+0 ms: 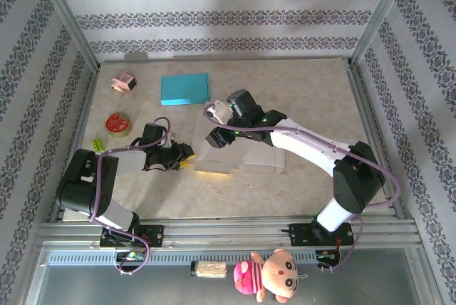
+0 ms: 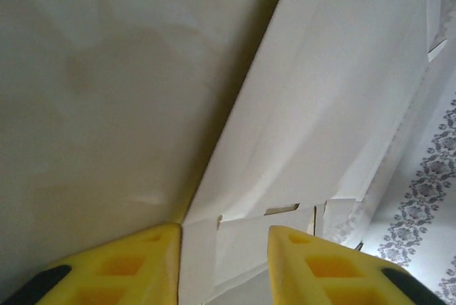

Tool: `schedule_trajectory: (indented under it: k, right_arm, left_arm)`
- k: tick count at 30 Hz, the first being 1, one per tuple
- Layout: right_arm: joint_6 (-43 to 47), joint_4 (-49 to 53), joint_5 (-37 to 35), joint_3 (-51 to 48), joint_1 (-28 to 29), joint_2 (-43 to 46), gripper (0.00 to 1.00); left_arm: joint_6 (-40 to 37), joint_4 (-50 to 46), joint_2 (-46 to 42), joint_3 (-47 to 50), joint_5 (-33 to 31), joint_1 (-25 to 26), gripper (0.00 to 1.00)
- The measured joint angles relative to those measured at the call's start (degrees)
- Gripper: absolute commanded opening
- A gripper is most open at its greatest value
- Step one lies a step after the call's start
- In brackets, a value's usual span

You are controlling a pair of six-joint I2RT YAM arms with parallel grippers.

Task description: Fold the paper box

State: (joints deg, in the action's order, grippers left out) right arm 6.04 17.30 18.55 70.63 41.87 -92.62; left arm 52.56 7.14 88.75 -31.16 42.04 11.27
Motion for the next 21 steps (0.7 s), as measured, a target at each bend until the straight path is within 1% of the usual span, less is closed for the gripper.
schedule_trajectory:
  k: [5,6,9,13,14,16,18,19,20,21]
  right_arm:
    - [-0.6,0.0,-0.1,0.0,0.0,0.0,0.64]
    - [-0.8,0.0,-0.1,0.0,-0.1,0.1,0.64]
    - [-1.2,0.0,-0.5,0.0,-0.9,0.8,0.64]
    - [-1.3,-0.1,-1.4,0.0,-3.9,3.7,0.67]
    - [-1.2,-0.4,-1.7,0.0,-5.0,4.7,0.70]
    - [-0.8,-2.1,-2.5,-0.1,-7.0,6.4,0.81]
    - [1.9,-5.3,-3.1,-0.8,-8.8,8.2,0.86]
    - [4.8,-7.6,-3.3,-1.6,-9.6,9.2,0.92]
    - [8.5,-10.0,-3.5,-2.7,-10.1,10.1,0.95]
    - [12.3,-12.0,-3.4,-3.8,-10.4,10.7,0.95]
  left_arm:
    - [2.5,6.0,0.8,0.3,0.8,0.0,0.03]
    - [2.7,6.8,0.8,0.2,1.0,0.0,0.00]
    - [2.1,7.6,0.8,-1.0,1.3,0.0,0.00]
    - [-3.1,3.9,0.7,-7.6,1.3,0.0,0.00]
    - [-5.0,2.3,0.6,-10.1,1.2,0.0,0.00]
    - [-8.8,-0.5,-0.1,-14.4,1.2,0.0,0.00]
    - [-13.3,-3.7,-1.4,-18.4,1.1,0.0,0.00]
    - [-15.9,-5.7,-2.1,-20.6,0.9,0.0,0.00]
    - [-19.0,-7.9,-2.9,-22.8,0.5,0.0,0.00]
    - [-21.2,-9.4,-3.4,-24.3,0.1,0.0,0.00]
